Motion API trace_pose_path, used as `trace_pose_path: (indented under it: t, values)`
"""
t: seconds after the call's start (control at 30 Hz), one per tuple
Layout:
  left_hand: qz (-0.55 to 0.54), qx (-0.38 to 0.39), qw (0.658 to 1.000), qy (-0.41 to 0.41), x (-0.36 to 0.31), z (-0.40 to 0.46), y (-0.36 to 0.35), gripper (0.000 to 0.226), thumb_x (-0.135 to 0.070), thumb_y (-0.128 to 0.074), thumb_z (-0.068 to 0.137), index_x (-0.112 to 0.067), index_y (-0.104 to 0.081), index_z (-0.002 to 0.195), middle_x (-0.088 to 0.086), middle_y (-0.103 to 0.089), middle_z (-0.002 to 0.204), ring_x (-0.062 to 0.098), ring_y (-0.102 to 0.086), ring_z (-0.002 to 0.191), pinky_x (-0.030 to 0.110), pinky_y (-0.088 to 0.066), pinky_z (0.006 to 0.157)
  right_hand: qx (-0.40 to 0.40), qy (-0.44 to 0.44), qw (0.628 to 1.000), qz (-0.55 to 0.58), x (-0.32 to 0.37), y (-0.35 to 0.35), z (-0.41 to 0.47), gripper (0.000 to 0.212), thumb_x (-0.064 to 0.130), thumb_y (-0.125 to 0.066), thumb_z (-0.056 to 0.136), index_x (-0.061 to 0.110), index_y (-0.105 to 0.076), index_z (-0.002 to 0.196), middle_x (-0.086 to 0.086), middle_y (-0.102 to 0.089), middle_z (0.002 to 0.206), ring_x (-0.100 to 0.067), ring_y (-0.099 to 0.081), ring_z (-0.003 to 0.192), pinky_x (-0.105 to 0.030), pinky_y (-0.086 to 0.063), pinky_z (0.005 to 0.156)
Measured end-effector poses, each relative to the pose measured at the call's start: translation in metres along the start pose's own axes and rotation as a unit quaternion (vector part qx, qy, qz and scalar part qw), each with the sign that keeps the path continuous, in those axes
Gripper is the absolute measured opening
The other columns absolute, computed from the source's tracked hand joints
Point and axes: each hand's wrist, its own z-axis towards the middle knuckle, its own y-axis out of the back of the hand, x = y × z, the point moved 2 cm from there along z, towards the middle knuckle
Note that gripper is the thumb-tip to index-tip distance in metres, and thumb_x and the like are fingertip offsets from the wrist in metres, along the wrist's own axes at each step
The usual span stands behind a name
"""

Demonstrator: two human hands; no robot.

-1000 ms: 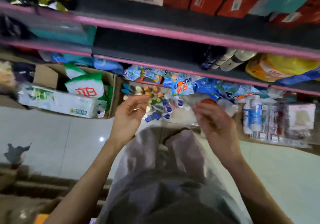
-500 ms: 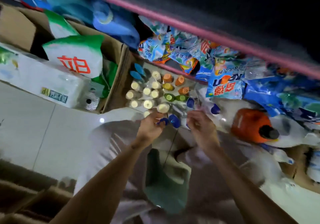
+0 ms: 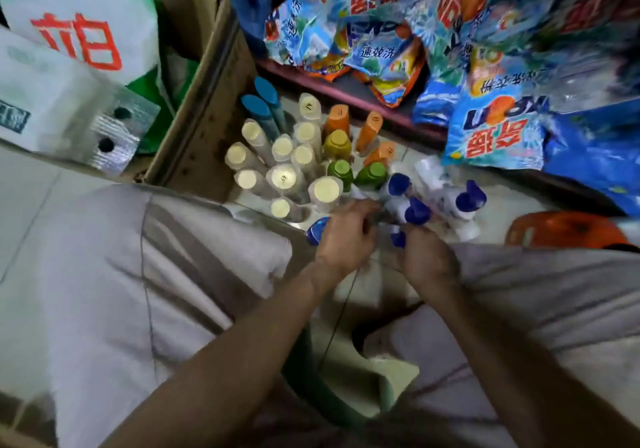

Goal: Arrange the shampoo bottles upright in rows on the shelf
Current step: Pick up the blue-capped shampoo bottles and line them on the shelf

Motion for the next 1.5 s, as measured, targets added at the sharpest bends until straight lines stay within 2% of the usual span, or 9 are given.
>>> trace_pose_path:
  t: [0.3,0.47,0.9,1.0,1.13,1.23,1.3,1.4,1.5]
  values:
    - [0.053,0.154,0.986,-0.024,-0.021,-0.03,-0.031,0.063,-0.013,-0.071,0.08,-0.012,-0.044,0.137,0.011,-0.049,0.139,0.026,-0.047,0.126,0.03,-0.035,0.103,-0.07,0.015,0.997,-0.01,-0.017,0.02,-0.04,0.023,0.012,-0.053,0.09,0.004,-0.059,0.11,-0.019,-0.061,0.112,-0.035,-0.059,0.103,-0.038,-0.049,0.084]
    - [0.052,0.169,0.982,-0.066,-0.042,-0.043,-0.036,0.063,-0.026,-0.077,0.076,-0.016,-0.048,0.132,0.008,-0.056,0.129,0.024,-0.053,0.116,0.025,-0.038,0.088,-0.066,0.063,0.995,-0.027,-0.025,0.066,-0.075,0.031,0.023,-0.059,0.086,0.016,-0.062,0.116,-0.014,-0.064,0.112,-0.032,-0.059,0.104,-0.031,-0.045,0.081]
    - [-0.063,-0.003,0.982,-0.176,-0.101,-0.068,0.046,0.066,-0.037,-0.085,0.065,-0.023,-0.051,0.12,-0.007,-0.061,0.106,0.015,-0.057,0.098,0.032,-0.049,0.079,-0.245,0.279,0.928,-0.003,0.015,0.178,-0.159,0.031,0.036,-0.063,0.087,0.022,-0.066,0.114,-0.004,-0.068,0.106,-0.021,-0.057,0.088,-0.028,-0.039,0.073]
    - [-0.073,-0.049,0.98,-0.176,-0.111,-0.063,0.075,0.068,-0.041,-0.084,0.064,-0.027,-0.051,0.122,-0.014,-0.059,0.104,0.008,-0.056,0.095,0.017,-0.044,0.073,-0.281,0.329,0.897,0.09,0.027,0.195,-0.16,0.027,0.04,-0.056,0.092,0.022,-0.067,0.109,0.008,-0.065,0.092,-0.007,-0.054,0.074,-0.021,-0.038,0.069]
    - [-0.109,-0.101,0.98,-0.135,-0.114,-0.045,0.109,0.071,-0.046,-0.085,0.059,-0.025,-0.053,0.119,-0.012,-0.063,0.106,0.007,-0.06,0.094,0.025,-0.051,0.077,-0.349,0.271,0.865,0.238,0.015,0.193,-0.123,0.043,0.04,-0.035,0.1,0.006,-0.06,0.095,-0.011,-0.067,0.086,-0.026,-0.063,0.076,-0.044,-0.05,0.068]
    - [-0.134,-0.133,0.976,-0.112,-0.108,-0.033,0.127,0.072,-0.047,-0.086,0.056,-0.03,-0.054,0.118,-0.015,-0.064,0.106,0.004,-0.061,0.095,0.023,-0.051,0.076,-0.265,0.145,0.932,0.199,-0.004,0.156,-0.065,0.033,0.032,-0.04,0.1,0.005,-0.058,0.107,-0.015,-0.065,0.097,-0.037,-0.061,0.093,-0.037,-0.043,0.07]
    - [-0.138,-0.144,0.975,-0.099,-0.104,-0.028,0.137,0.068,-0.047,-0.086,0.055,-0.035,-0.053,0.114,-0.022,-0.062,0.1,-0.009,-0.059,0.088,0.01,-0.046,0.065,-0.149,0.078,0.972,0.162,-0.013,0.12,-0.037,0.04,0.032,-0.047,0.098,0.004,-0.052,0.125,-0.02,-0.06,0.122,-0.036,-0.055,0.114,-0.036,-0.042,0.087]
    - [-0.138,-0.158,0.974,-0.084,-0.096,-0.019,0.148,0.064,-0.046,-0.087,0.055,-0.039,-0.053,0.109,-0.026,-0.062,0.094,-0.019,-0.057,0.08,0.003,-0.043,0.058,-0.073,0.037,0.986,0.147,-0.022,0.072,-0.011,0.05,0.032,-0.051,0.096,0.007,-0.043,0.138,-0.017,-0.05,0.139,-0.034,-0.048,0.125,-0.036,-0.04,0.099]
    - [-0.146,-0.158,0.974,-0.074,-0.089,-0.01,0.154,0.061,-0.044,-0.087,0.055,-0.044,-0.053,0.106,-0.024,-0.065,0.098,-0.009,-0.061,0.088,0.014,-0.05,0.071,-0.026,0.029,0.995,0.093,-0.024,0.04,0.005,0.044,0.034,-0.051,0.094,0.011,-0.045,0.132,-0.016,-0.056,0.128,-0.034,-0.054,0.114,-0.038,-0.045,0.094]
